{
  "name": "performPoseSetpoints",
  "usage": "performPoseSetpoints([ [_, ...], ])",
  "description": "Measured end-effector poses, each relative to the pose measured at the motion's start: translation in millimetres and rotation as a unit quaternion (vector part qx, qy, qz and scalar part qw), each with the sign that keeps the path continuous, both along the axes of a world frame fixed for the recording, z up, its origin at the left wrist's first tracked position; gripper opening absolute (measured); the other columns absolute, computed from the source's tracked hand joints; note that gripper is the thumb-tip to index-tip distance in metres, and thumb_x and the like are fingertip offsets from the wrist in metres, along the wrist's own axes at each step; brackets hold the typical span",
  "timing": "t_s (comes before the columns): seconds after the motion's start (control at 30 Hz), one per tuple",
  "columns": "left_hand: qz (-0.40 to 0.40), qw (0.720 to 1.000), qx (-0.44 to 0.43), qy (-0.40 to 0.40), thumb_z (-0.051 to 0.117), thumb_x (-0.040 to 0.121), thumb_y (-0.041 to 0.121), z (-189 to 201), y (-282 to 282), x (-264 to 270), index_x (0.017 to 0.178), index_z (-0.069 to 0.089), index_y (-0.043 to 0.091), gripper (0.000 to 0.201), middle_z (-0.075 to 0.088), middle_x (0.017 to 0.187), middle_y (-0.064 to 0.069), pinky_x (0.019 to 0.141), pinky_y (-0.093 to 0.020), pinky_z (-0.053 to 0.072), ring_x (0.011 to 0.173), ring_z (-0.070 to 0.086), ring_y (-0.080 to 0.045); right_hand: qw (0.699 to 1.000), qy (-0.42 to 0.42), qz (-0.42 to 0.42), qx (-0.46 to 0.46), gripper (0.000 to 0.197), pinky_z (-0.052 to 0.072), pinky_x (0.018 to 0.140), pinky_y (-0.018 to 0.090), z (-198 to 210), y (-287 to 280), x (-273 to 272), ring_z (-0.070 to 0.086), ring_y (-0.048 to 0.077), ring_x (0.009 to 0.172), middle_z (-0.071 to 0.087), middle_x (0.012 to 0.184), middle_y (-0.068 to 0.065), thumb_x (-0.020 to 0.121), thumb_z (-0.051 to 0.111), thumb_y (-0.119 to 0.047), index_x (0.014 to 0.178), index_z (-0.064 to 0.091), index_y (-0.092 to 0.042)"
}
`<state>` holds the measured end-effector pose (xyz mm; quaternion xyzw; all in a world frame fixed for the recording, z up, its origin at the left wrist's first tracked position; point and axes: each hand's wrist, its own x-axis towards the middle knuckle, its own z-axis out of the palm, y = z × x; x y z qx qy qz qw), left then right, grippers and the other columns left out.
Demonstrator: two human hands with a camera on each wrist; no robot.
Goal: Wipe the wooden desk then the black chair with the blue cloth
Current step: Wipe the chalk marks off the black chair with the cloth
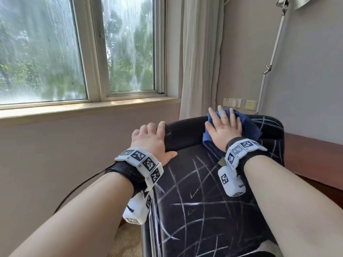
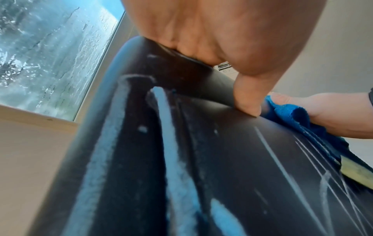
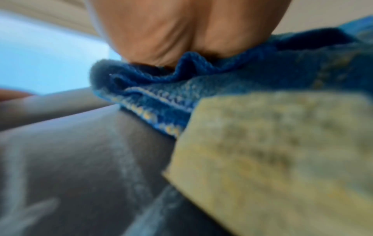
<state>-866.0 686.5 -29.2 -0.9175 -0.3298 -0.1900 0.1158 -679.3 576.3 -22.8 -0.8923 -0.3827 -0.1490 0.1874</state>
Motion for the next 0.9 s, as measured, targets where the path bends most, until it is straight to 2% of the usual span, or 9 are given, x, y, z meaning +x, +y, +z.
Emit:
performPoseSetpoints([
  [0.17,0.02,1.0,-0.007,0.01,0.046,0.082,0.068,0,1,-1,0.148,0.001,0.022,0.093,0.028,0.139,-0.005,0.107,-0.038,0.021,0.127,0.029,-0.025,0.998,-0.02,0.051,0.015,0.042,-0.011,0.114,0.045,2,18,-21,-0.011,0.026,0.142,0.015,0.151,-0.008,0.1,0.024,-0.04,0.142,0.025,-0.034],
  [0.37,0.025,0.999,-0.024,-0.004,0.051,0.08,0.067,1,-4,-20,0.147,0.006,0.022,0.093,0.031,0.138,-0.004,0.107,-0.035,0.022,0.128,0.031,-0.023,0.985,-0.056,0.162,-0.013,0.046,-0.008,0.114,0.034,7,37,-66,0.0,0.017,0.143,0.022,0.152,-0.007,0.101,0.024,-0.036,0.147,0.017,-0.032],
  [0.47,0.007,1.0,-0.025,-0.003,0.053,0.08,0.066,5,-6,-35,0.148,0.005,0.021,0.095,0.031,0.14,-0.003,0.107,-0.034,0.023,0.129,0.031,-0.022,0.978,-0.026,0.205,0.014,0.048,-0.004,0.111,0.026,14,31,-73,0.007,0.014,0.143,0.026,0.152,-0.003,0.102,0.025,-0.028,0.149,0.013,-0.026],
  [0.53,-0.01,0.999,-0.033,0.021,0.051,0.082,0.065,11,-7,-44,0.149,0.0,0.022,0.095,0.028,0.143,-0.004,0.109,-0.034,0.023,0.132,0.029,-0.023,0.978,-0.017,0.205,0.024,0.047,0.001,0.11,0.023,20,22,-64,0.013,0.015,0.142,0.022,0.154,-0.001,0.102,0.026,-0.026,0.149,0.017,-0.026],
  [0.6,-0.038,0.998,-0.024,0.054,0.046,0.085,0.065,13,-6,-53,0.149,-0.009,0.024,0.095,0.015,0.152,-0.004,0.113,-0.034,0.016,0.139,0.018,-0.024,0.989,-0.038,0.142,-0.005,0.046,-0.001,0.113,0.031,20,16,-55,0.005,0.019,0.144,0.004,0.158,-0.003,0.102,0.026,-0.034,0.147,0.019,-0.036],
  [0.67,-0.083,0.991,0.017,0.104,0.042,0.087,0.066,12,-3,-64,0.147,-0.019,0.028,0.094,-0.015,0.157,-0.002,0.116,-0.035,-0.001,0.145,-0.006,-0.024,0.996,-0.025,0.073,-0.046,0.045,-0.01,0.113,0.047,17,17,-55,-0.013,0.026,0.143,-0.013,0.157,-0.007,0.099,0.021,-0.048,0.144,0.014,-0.049],
  [0.73,-0.11,0.985,0.035,0.131,0.043,0.086,0.067,9,6,-76,0.14,-0.03,0.027,0.099,-0.038,0.144,0.003,0.112,-0.033,-0.014,0.142,-0.022,-0.022,0.996,0.022,0.068,-0.044,0.046,-0.012,0.111,0.055,14,25,-64,-0.02,0.03,0.141,-0.01,0.157,-0.008,0.098,0.019,-0.051,0.143,0.012,-0.05],
  [0.8,-0.1,0.99,-0.034,0.091,0.054,0.08,0.066,9,16,-88,0.137,-0.035,0.024,0.114,-0.038,0.143,0.004,0.113,-0.03,-0.012,0.143,-0.021,-0.019,0.996,0.028,0.078,-0.022,0.045,-0.009,0.112,0.054,12,32,-73,-0.016,0.028,0.142,0.001,0.157,-0.008,0.1,0.02,-0.046,0.145,0.014,-0.044],
  [0.9,-0.083,0.976,-0.199,0.002,0.075,0.071,0.051,8,20,-98,0.144,-0.027,0.025,0.127,-0.01,0.158,0.001,0.116,-0.03,0.011,0.146,0.005,-0.022,0.994,-0.015,0.109,-0.005,0.044,-0.008,0.114,0.043,8,40,-86,-0.009,0.021,0.144,0.013,0.154,-0.005,0.101,0.024,-0.037,0.145,0.019,-0.038],
])
